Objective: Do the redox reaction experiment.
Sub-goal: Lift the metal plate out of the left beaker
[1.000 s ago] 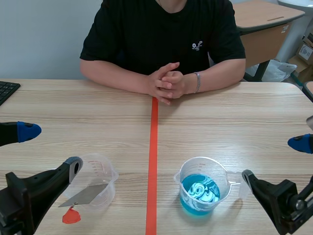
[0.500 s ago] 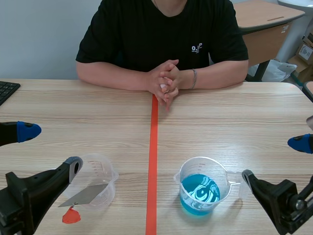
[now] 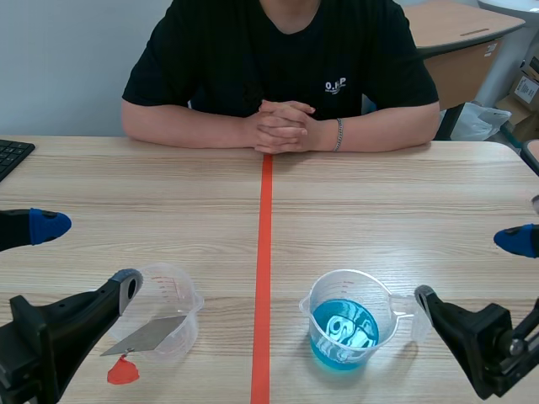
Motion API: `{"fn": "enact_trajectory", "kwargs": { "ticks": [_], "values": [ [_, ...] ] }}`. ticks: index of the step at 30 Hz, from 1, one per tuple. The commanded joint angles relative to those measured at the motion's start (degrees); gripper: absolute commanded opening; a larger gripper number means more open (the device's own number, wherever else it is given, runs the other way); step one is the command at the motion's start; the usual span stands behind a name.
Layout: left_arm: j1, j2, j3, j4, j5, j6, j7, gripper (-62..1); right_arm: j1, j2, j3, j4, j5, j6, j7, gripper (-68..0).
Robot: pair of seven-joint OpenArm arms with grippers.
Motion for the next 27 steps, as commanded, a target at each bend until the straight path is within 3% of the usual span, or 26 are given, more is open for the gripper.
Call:
{"fn": "enact_trajectory", "kwargs": {
  "ticks": [1,16,27],
  "values": [
    [-0.2,0.0,0.0,0.4,-0.1,0.4,-1.1,1.4,0.0,0.6,0.6,1.0,0.2,-0.2,1.2,0.4],
    [0.0,0.0,-0.5,0.4,2.9,1.6,-1.1,1.4,0.0,0.6,0.6,1.0,0.2,-0.2,4.3,0.4],
    [11.1,-2.1,-11.6,0.4,2.7,1.4,-6.4,1.4,0.0,0.6,0.6,1.0,0.2,-0.2,5.6,0.4]
  ]
}}
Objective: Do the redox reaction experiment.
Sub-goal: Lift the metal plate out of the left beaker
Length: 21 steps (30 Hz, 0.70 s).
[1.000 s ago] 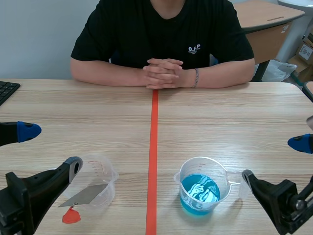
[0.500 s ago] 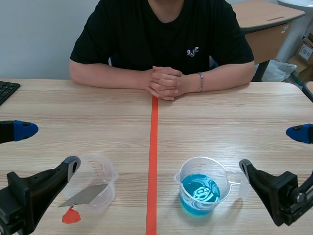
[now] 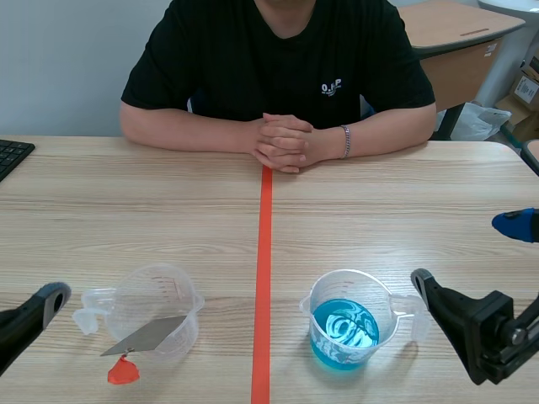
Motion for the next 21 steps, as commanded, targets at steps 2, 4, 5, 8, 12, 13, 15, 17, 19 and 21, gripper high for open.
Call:
{"fn": "enact_trajectory", "kwargs": {
  "ticks": [2,4,5,8,12,13,15,17,19,21],
  "values": [
    [3.7,0.3,-2.3,0.4,-0.4,-0.1,-0.9,1.4,0.2,0.6,0.6,1.0,0.2,-0.2,1.4,0.4],
    [6.5,0.3,-3.8,0.4,-0.4,0.0,-1.0,1.4,0.7,0.7,0.6,1.0,-0.7,-0.1,1.5,0.4],
    [7.9,0.5,-4.5,0.4,-0.4,0.0,-1.1,1.4,1.1,0.7,0.4,1.0,-1.6,-0.2,1.5,0.4],
    [12.2,0.9,-6.1,0.4,-0.4,0.4,-1.3,1.4,2.8,1.1,-0.9,1.0,-3.5,-0.1,1.7,0.4],
    [17.0,3.1,-7.3,0.3,0.0,2.8,-1.2,1.4,5.7,2.1,-4.5,1.0,-7.2,0.0,2.7,0.4],
    [18.0,3.8,-7.3,0.3,0.3,3.6,-1.2,1.4,6.6,2.3,-5.6,1.0,-8.2,0.1,3.1,0.4],
    [19.7,5.1,-7.3,0.0,1.8,4.5,-1.2,1.4,8.5,2.8,-8.1,1.0,-10.4,0.1,3.9,0.4],
    [21.3,6.3,-7.3,-0.3,2.8,4.7,-1.2,1.4,10.5,3.4,-10.6,1.0,-12.1,0.1,4.3,0.4],
    [22.2,7.3,-7.3,-0.9,2.8,4.7,-1.2,1.4,12.7,4.0,-13.5,1.0,-13.6,0.1,4.7,0.4],
    [22.2,7.9,-7.3,-1.5,2.8,4.5,-1.3,1.4,14.9,4.2,-16.3,1.0,-15.5,0.3,5.4,0.4]
  ]
}}
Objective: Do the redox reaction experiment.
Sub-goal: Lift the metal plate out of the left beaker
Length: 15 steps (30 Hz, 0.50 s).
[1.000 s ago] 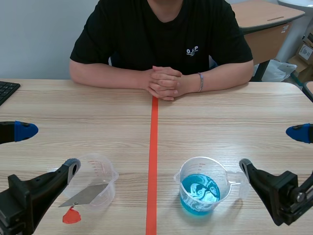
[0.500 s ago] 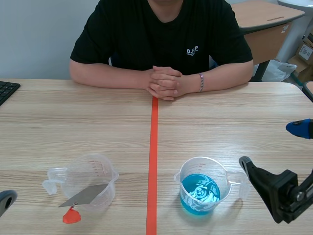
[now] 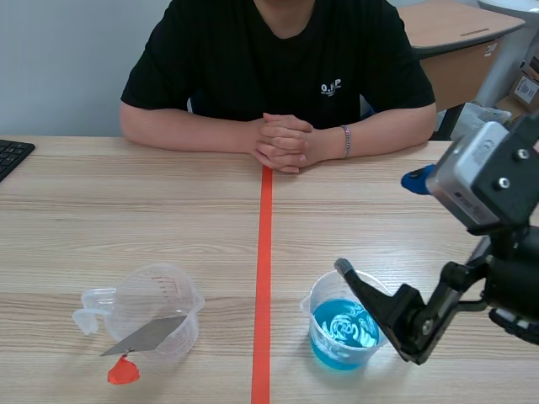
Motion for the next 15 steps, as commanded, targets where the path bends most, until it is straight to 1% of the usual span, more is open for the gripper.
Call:
{"fn": "enact_trajectory", "kwargs": {
  "ticks": [1,8,12,15],
  "values": [
    [0.2,0.4,-0.1,-0.1,-0.5,-0.3,-0.8,1.4,1.7,0.7,-1.0,1.0,-0.7,0.1,1.2,0.4],
    [0.2,0.6,0.9,-3.6,-1.0,-0.7,-0.8,1.4,7.2,0.8,-9.7,1.0,-4.0,1.4,2.1,0.4],
    [0.2,0.6,2.0,-5.1,-1.0,-0.7,-0.8,1.4,9.8,0.8,-15.1,1.0,-7.6,1.4,2.2,0.4],
    [0.2,0.5,2.4,-5.3,-1.0,-0.7,-0.8,1.4,12.1,0.8,-19.8,1.0,-9.5,1.3,2.1,0.4]
  ]
}}
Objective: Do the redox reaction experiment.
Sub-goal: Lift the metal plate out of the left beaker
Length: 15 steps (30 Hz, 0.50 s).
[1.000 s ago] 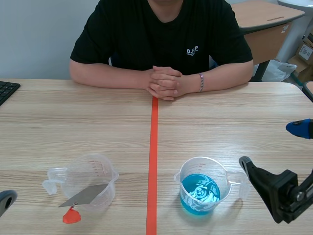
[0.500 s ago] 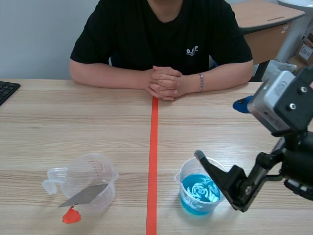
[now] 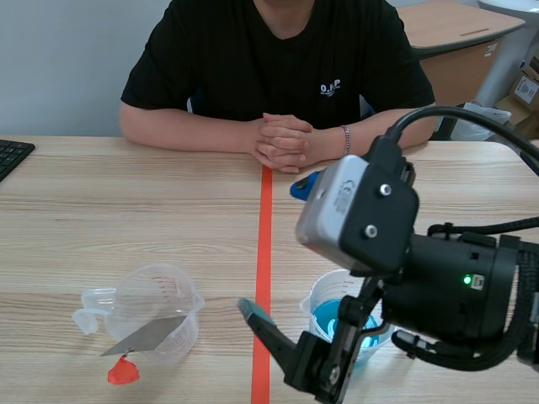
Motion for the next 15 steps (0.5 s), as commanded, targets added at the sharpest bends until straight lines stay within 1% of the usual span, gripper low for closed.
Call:
{"fn": "enact_trajectory", "kwargs": {
  "ticks": [1,5,10,15],
  "values": [
    [0.2,0.3,0.1,0.9,-0.4,-0.1,-0.9,1.4,1.9,0.6,-1.8,1.0,-0.5,-0.2,0.6,0.4],
    [0.2,0.3,0.1,0.9,-0.4,-0.1,-1.3,1.4,4.6,0.6,-8.1,1.0,-2.8,-0.3,0.2,0.4],
    [0.2,0.3,0.1,0.9,-0.4,-0.1,-1.2,1.4,7.5,0.6,-15.1,1.0,-4.5,-0.4,-0.5,0.4],
    [0.2,0.3,0.1,0.9,-0.4,-0.1,-1.2,1.4,10.6,0.6,-21.0,-0.9,-5.5,-2.5,-0.7,0.4]
  ]
}}
